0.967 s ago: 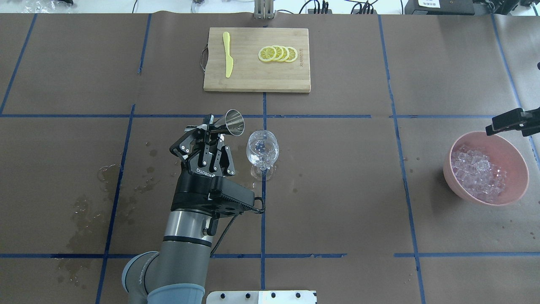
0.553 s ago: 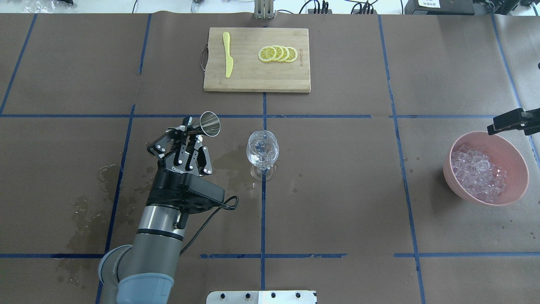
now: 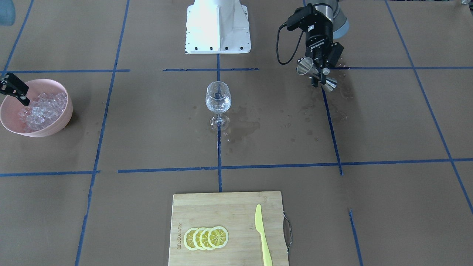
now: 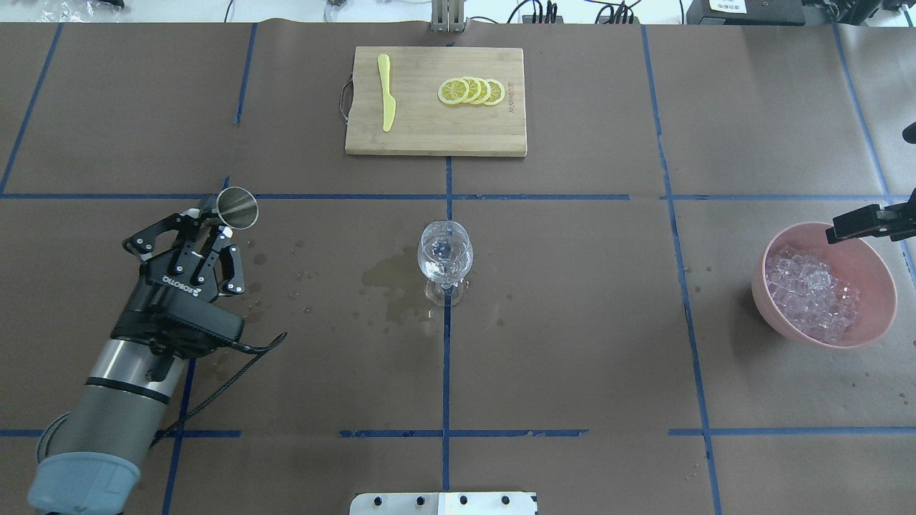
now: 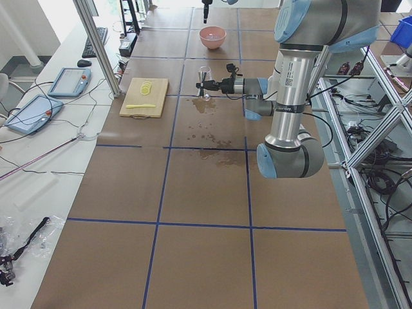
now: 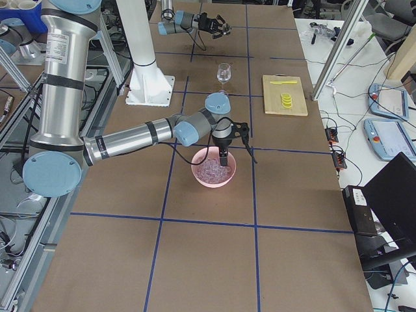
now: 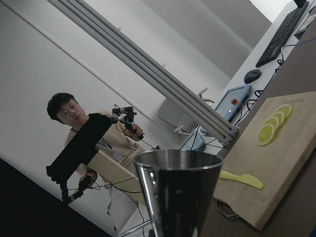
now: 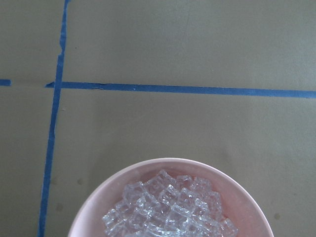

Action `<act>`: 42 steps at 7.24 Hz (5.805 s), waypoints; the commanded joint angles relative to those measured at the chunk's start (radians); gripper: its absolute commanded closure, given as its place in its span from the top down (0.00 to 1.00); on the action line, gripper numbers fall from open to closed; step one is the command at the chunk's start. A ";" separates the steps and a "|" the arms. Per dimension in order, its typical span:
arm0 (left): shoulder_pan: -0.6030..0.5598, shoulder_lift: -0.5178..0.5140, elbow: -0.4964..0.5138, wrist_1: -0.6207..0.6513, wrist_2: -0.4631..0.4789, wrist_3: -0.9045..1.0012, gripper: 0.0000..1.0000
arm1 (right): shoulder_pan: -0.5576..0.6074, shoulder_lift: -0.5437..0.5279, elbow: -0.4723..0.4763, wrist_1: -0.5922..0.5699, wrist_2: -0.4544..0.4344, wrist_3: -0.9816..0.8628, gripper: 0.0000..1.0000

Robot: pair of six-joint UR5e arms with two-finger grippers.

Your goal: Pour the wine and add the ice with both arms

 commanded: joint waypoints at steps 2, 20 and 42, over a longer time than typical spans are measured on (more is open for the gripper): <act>-0.011 0.136 -0.019 -0.142 -0.022 0.009 0.00 | -0.117 -0.060 -0.092 0.248 -0.073 0.142 1.00; -0.008 0.170 0.143 -0.160 -0.090 -0.757 0.00 | -0.083 -0.070 0.011 0.267 -0.027 0.168 0.00; 0.058 0.072 0.407 -0.124 0.025 -1.309 0.21 | -0.013 0.036 0.172 0.279 0.004 0.312 0.00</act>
